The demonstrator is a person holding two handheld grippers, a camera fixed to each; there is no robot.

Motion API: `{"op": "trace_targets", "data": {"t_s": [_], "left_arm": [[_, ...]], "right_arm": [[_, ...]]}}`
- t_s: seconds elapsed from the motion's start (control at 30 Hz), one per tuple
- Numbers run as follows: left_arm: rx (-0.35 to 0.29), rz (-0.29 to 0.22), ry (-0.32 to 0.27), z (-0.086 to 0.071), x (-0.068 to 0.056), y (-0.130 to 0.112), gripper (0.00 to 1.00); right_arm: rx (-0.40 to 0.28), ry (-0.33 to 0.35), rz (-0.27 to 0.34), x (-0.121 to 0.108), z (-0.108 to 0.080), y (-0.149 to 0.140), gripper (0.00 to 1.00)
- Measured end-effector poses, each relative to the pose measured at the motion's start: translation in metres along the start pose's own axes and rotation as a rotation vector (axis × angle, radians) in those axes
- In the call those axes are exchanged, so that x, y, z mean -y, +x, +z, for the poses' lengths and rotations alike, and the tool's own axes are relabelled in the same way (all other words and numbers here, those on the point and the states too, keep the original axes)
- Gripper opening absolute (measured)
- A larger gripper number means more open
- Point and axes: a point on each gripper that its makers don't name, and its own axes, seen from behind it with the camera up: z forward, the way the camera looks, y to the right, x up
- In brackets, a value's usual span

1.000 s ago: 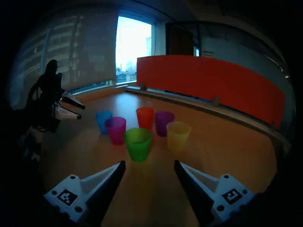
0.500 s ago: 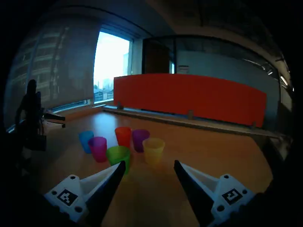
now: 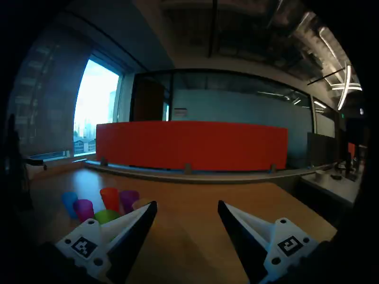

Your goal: Pour water

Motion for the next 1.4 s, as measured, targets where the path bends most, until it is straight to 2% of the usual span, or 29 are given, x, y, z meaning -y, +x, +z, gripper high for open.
{"op": "trace_targets", "data": {"t_s": [0.07, 0.17, 0.57, 0.77, 0.97, 1.4], "left_arm": [[-0.018, -0.025, 0.007, 0.001, 0.0, 0.004, 0.88], [-0.036, -0.034, 0.025, 0.002, 0.001, 0.009, 0.88], [-0.068, 0.001, 0.076, 0.01, -0.002, 0.004, 0.88], [-0.097, 0.01, 0.121, 0.013, 0.003, 0.002, 0.88], [-0.122, 0.0, 0.132, 0.015, 0.003, 0.002, 0.88], [-0.136, -0.038, 0.129, 0.019, 0.003, -0.019, 0.88]], "right_arm": [[-0.027, -0.019, 0.002, -0.003, -0.001, 0.006, 0.99], [-0.053, -0.046, 0.01, -0.008, 0.0, 0.01, 0.99], [-0.094, -0.065, 0.026, -0.012, 0.003, 0.012, 0.99], [-0.069, -0.055, 0.073, -0.011, 0.006, 0.008, 0.99], [-0.062, -0.047, 0.129, -0.01, 0.006, 0.012, 0.99], [-0.058, -0.066, 0.068, -0.002, 0.004, 0.02, 0.99]]}}
